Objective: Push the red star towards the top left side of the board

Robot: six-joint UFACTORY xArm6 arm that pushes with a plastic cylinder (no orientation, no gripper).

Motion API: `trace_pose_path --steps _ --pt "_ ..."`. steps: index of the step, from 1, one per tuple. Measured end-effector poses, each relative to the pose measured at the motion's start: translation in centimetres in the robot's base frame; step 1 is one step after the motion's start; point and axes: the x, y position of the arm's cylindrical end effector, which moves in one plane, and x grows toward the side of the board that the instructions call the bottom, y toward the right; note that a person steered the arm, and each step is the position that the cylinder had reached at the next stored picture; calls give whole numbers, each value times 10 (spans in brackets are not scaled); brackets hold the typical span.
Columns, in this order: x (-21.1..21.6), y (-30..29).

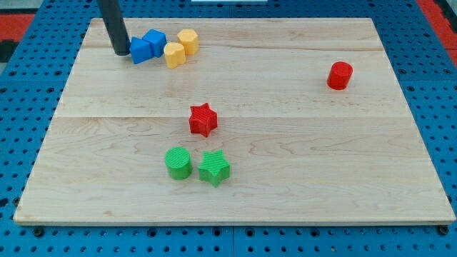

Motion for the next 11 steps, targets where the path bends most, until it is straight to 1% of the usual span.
trace_pose_path --steps 1,2,3,4,5,6,7,8,9,10,11 --pt "8 17" --pt "58 7" --pt "71 100" --pt "101 180" --pt "152 196" --pt "167 101" --pt "179 45" --pt "209 82" --pt "221 16" --pt "209 -34" --pt "187 -33"
